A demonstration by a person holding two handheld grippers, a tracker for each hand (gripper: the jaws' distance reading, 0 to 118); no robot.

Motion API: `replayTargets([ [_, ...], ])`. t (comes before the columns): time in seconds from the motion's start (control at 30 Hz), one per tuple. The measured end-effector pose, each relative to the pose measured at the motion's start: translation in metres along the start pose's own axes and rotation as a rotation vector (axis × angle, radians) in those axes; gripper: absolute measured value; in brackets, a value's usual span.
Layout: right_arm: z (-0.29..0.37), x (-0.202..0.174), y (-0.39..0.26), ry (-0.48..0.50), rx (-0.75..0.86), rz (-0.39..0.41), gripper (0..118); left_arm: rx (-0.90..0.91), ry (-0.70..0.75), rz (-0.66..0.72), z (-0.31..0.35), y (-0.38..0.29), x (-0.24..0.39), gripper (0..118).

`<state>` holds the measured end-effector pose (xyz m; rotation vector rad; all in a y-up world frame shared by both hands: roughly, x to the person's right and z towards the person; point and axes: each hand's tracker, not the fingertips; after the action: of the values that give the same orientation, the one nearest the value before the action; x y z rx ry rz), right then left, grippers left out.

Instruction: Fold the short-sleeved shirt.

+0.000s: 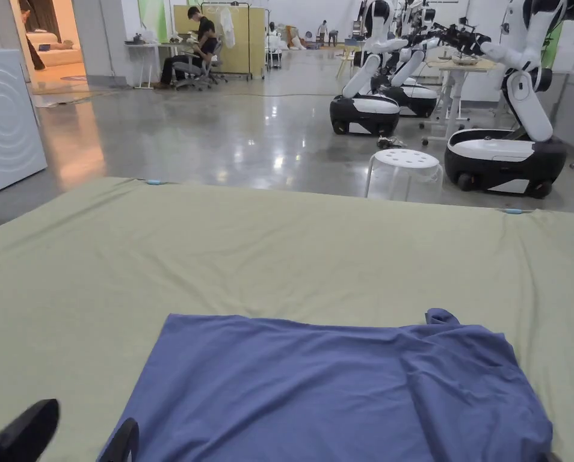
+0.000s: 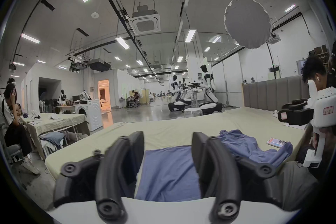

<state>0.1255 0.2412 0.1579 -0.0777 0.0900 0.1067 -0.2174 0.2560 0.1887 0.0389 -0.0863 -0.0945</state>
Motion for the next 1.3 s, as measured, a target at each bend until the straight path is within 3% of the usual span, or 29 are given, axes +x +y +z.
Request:
replayTargets([
  [0.03,0.0,-0.001,0.0,0.004,0.001,-0.007,0,-0.003,-0.003,-0.001,0.0,0.0,0.001,4],
  [0.1,0.003,0.001,0.004,0.006,-0.002,-0.028,0,-0.013,0.032,-0.038,-0.002,-0.001,0.004,3],
  [0.13,0.003,0.002,0.006,0.03,-0.019,-0.042,0,-0.046,-0.024,-0.034,-0.003,0.001,0.002,3],
  [0.37,0.004,-0.005,0.004,0.007,-0.028,0.027,0,-0.086,0.007,-0.132,0.001,-0.009,0.012,3],
  [0.67,0.003,-0.011,-0.004,0.033,-0.054,0.031,0,-0.209,0.055,-0.477,0.025,-0.031,0.025,3],
  [0.77,0.001,-0.011,-0.008,0.052,-0.071,0.001,0,-0.247,0.03,-0.373,0.024,-0.029,0.014,3],
  [0.83,0.002,-0.011,-0.009,0.058,-0.079,-0.006,0,-0.256,0.093,-0.335,0.021,-0.03,0.003,3],
  [0.97,0.001,-0.008,-0.015,0.062,-0.109,-0.021,0,-0.382,0.056,-0.033,0.002,-0.037,-0.053,6],
  [1.03,0.001,-0.004,-0.018,0.078,-0.127,-0.055,0,-0.51,-0.03,0.095,-0.012,-0.054,-0.085,49],
  [1.07,0.002,-0.003,-0.02,0.082,-0.129,-0.07,0,-0.519,0.006,0.112,-0.017,-0.064,-0.095,59],
  [1.17,0.003,0.003,-0.024,0.076,-0.146,-0.112,0,-0.556,-0.023,0.224,-0.026,-0.091,-0.117,59],
  [1.3,0.002,0.008,-0.03,0.07,-0.178,-0.136,0,-0.594,-0.026,0.257,-0.036,-0.114,-0.127,59],
])
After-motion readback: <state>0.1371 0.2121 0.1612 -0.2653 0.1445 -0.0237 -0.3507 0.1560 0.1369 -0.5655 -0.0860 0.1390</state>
